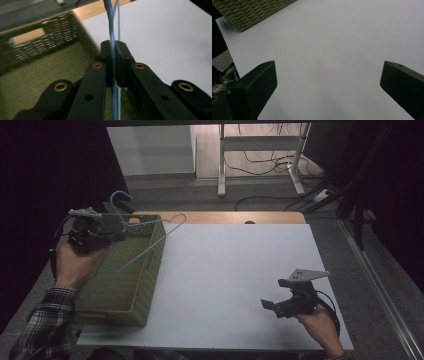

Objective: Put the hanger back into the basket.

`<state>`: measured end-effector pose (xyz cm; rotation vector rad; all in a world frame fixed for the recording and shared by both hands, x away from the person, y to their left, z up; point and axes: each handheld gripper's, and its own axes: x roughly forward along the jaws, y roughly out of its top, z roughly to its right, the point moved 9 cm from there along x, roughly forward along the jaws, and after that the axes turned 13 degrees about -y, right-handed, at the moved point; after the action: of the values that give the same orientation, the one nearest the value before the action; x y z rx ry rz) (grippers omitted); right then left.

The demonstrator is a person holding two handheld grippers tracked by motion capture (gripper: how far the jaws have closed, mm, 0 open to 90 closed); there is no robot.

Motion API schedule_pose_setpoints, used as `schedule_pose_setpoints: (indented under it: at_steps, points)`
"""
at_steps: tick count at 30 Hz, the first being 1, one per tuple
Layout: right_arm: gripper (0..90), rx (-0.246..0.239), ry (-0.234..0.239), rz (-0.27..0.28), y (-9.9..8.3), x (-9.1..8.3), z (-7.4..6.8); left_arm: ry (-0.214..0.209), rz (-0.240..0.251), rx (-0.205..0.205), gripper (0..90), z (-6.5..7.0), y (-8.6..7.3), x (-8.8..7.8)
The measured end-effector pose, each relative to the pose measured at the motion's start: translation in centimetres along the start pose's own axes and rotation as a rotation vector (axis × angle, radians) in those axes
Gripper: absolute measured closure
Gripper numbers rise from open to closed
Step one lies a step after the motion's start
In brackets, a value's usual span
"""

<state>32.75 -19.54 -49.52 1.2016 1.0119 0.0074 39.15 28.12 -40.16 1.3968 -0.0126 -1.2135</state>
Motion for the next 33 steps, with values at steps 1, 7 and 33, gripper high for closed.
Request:
schedule_pose_setpoints:
  at_steps: [1, 7, 33]
  points:
    - [0.9, 0.0, 0.0, 0.0, 0.0, 0.0, 0.0, 0.0, 0.0, 0.0, 87.2, 0.0, 0.0, 0.0]
    - [0.4, 0.01, 0.004, -0.006, -0.7, -0.1, 0.3, 0.052, 0.016, -0.017, 87.2, -2.5, -1.3, -1.9]
    - [0.0, 0.014, -0.043, 0.011, -1.2, 0.5, 0.8, 0.118, -0.009, -0.176, 87.1, -9.3, -9.2, 2.0]
